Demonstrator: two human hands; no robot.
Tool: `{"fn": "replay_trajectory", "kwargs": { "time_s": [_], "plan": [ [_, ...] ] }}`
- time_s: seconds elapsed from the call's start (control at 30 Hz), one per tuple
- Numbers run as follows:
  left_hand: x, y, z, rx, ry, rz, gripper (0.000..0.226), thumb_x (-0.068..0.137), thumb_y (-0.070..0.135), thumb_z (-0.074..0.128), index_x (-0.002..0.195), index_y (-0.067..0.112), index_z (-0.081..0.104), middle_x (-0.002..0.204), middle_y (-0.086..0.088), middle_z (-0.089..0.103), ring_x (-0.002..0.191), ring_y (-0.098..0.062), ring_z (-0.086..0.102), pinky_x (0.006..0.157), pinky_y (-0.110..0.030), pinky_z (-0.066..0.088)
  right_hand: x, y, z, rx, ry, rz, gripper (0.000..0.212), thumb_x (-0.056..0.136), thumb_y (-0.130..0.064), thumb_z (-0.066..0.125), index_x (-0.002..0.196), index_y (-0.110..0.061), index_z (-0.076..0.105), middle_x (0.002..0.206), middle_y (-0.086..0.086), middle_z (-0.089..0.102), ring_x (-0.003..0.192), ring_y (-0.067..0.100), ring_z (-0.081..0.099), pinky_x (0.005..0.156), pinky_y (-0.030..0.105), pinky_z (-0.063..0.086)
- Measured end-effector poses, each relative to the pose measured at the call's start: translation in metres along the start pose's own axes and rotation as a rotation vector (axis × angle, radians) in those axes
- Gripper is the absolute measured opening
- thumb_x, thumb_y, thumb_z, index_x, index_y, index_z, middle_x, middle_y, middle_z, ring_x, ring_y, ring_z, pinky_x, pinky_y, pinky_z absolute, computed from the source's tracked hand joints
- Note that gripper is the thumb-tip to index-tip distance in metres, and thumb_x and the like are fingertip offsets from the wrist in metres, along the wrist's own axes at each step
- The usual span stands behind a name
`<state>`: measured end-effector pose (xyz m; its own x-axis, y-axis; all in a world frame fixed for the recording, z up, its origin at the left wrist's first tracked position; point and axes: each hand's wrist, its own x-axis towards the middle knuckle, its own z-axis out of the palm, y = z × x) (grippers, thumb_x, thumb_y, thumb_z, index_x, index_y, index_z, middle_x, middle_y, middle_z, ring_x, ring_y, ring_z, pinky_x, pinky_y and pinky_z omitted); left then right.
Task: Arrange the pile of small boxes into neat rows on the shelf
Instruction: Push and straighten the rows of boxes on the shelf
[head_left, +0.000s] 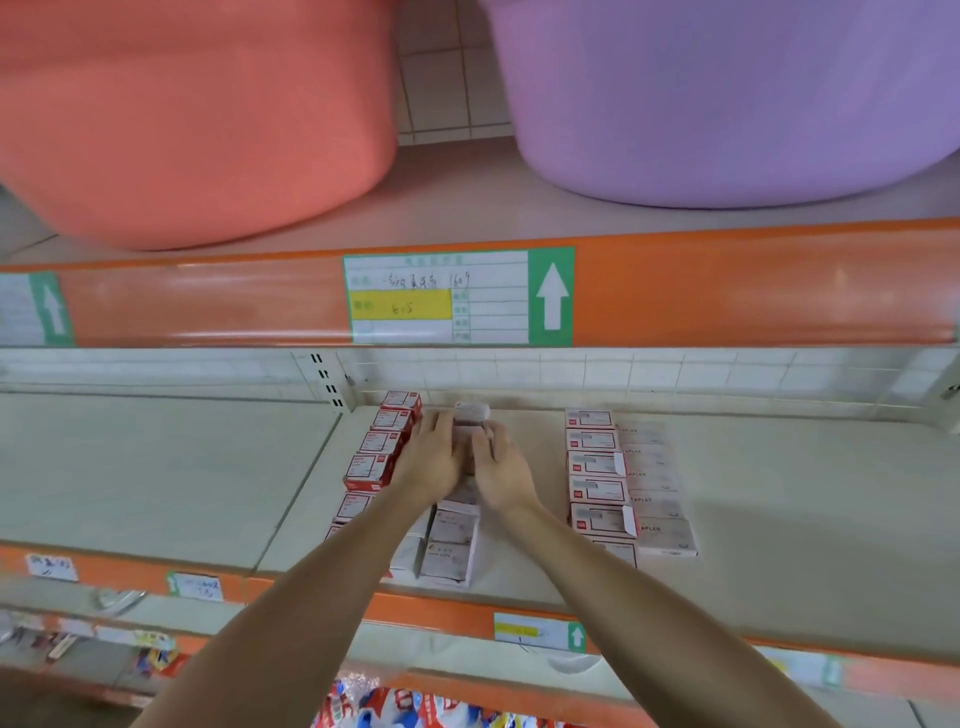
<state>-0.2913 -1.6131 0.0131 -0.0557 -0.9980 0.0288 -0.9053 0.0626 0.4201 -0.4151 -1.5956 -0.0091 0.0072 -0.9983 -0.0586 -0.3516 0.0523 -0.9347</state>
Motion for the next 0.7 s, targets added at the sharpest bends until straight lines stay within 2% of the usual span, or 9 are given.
{"fn": "replay_trajectory", "kwargs": {
  "time_s": [0.1, 0.2, 0.23, 0.27, 0.33, 0.4, 0.53, 0.63, 0.7],
  "plan": [
    [0.011, -0.001, 0.0, -0.221, -0.017, -0.035, 0.04, 0.1, 0.026, 0.044, 0.14, 0.022, 0.04, 0.14, -0.009, 0.045, 0.122, -0.024, 0.051, 0.105, -0.047, 0.044, 0.01, -0.001, -0.005, 0.045, -0.024, -0.032, 0.038, 0.103, -0.043, 0.033, 0.134, -0.025, 0.045, 0.132, 0.002, 0.057, 0.119, 0.027, 0.055, 0.096, 0.035, 0.042],
    [0.015, -0.002, 0.001, -0.333, -0.061, -0.064, 0.039, 0.096, 0.026, 0.042, 0.134, 0.031, 0.04, 0.123, -0.005, 0.061, 0.11, -0.024, 0.062, 0.099, -0.048, 0.05, 0.014, -0.002, -0.008, 0.102, -0.068, 0.05, 0.053, 0.103, -0.049, 0.03, 0.151, -0.026, 0.031, 0.151, -0.004, 0.042, 0.137, 0.022, 0.041, 0.112, 0.033, 0.03],
    [0.011, 0.004, 0.0, -0.344, -0.079, -0.056, 0.039, 0.097, 0.024, 0.042, 0.136, 0.03, 0.039, 0.122, -0.005, 0.063, 0.111, -0.027, 0.063, 0.1, -0.046, 0.049, 0.014, -0.002, -0.009, 0.126, -0.074, 0.071, 0.056, 0.103, -0.051, 0.03, 0.153, -0.026, 0.028, 0.154, -0.005, 0.037, 0.14, 0.019, 0.037, 0.114, 0.031, 0.026],
    [0.006, 0.009, -0.002, -0.351, -0.091, -0.053, 0.042, 0.1, 0.02, 0.041, 0.141, 0.026, 0.038, 0.131, -0.006, 0.06, 0.12, -0.029, 0.059, 0.105, -0.043, 0.046, 0.016, -0.003, -0.01, 0.141, -0.075, 0.08, 0.057, 0.102, -0.053, 0.03, 0.153, -0.027, 0.028, 0.155, -0.006, 0.036, 0.141, 0.018, 0.036, 0.115, 0.03, 0.024],
    [0.001, 0.013, -0.001, -0.295, -0.09, -0.052, 0.049, 0.105, 0.019, 0.037, 0.153, 0.014, 0.028, 0.155, -0.009, 0.036, 0.141, -0.029, 0.037, 0.115, -0.036, 0.031, 0.015, -0.005, -0.011, 0.154, -0.079, 0.098, 0.056, 0.102, -0.054, 0.03, 0.152, -0.028, 0.031, 0.153, -0.006, 0.04, 0.138, 0.019, 0.041, 0.111, 0.026, 0.026],
    [0.0, 0.011, 0.002, -0.223, -0.1, -0.021, 0.052, 0.106, 0.021, 0.036, 0.154, 0.01, 0.023, 0.163, -0.01, 0.017, 0.146, -0.03, 0.028, 0.115, -0.037, 0.028, 0.012, -0.007, -0.01, 0.175, -0.073, 0.132, 0.053, 0.102, -0.052, 0.031, 0.149, -0.029, 0.037, 0.146, -0.007, 0.047, 0.132, 0.018, 0.047, 0.106, 0.024, 0.03],
    [0.002, 0.01, -0.001, -0.16, -0.071, 0.006, 0.047, 0.104, 0.026, 0.038, 0.148, 0.01, 0.033, 0.154, -0.013, 0.029, 0.132, -0.033, 0.044, 0.105, -0.043, 0.041, 0.011, -0.013, -0.015, 0.163, -0.05, 0.143, 0.038, 0.103, -0.048, 0.036, 0.132, -0.03, 0.052, 0.123, -0.003, 0.061, 0.111, 0.017, 0.057, 0.094, 0.024, 0.039],
    [-0.001, 0.011, -0.005, -0.147, -0.072, -0.017, 0.046, 0.103, 0.029, 0.039, 0.145, 0.012, 0.037, 0.15, -0.014, 0.034, 0.13, -0.036, 0.046, 0.105, -0.047, 0.042, 0.008, -0.016, -0.018, 0.087, -0.052, 0.146, 0.038, 0.104, -0.043, 0.035, 0.136, -0.029, 0.049, 0.127, 0.0, 0.059, 0.115, 0.02, 0.056, 0.091, 0.022, 0.035],
    [-0.001, 0.01, -0.01, -0.14, -0.098, -0.009, 0.049, 0.103, 0.029, 0.04, 0.148, 0.013, 0.034, 0.154, -0.013, 0.031, 0.135, -0.034, 0.043, 0.11, -0.045, 0.038, 0.0, -0.017, -0.023, 0.003, -0.055, 0.136, 0.04, 0.104, -0.03, 0.04, 0.144, -0.026, 0.042, 0.132, 0.002, 0.056, 0.117, 0.021, 0.055, 0.087, 0.02, 0.035]
  ]
}}
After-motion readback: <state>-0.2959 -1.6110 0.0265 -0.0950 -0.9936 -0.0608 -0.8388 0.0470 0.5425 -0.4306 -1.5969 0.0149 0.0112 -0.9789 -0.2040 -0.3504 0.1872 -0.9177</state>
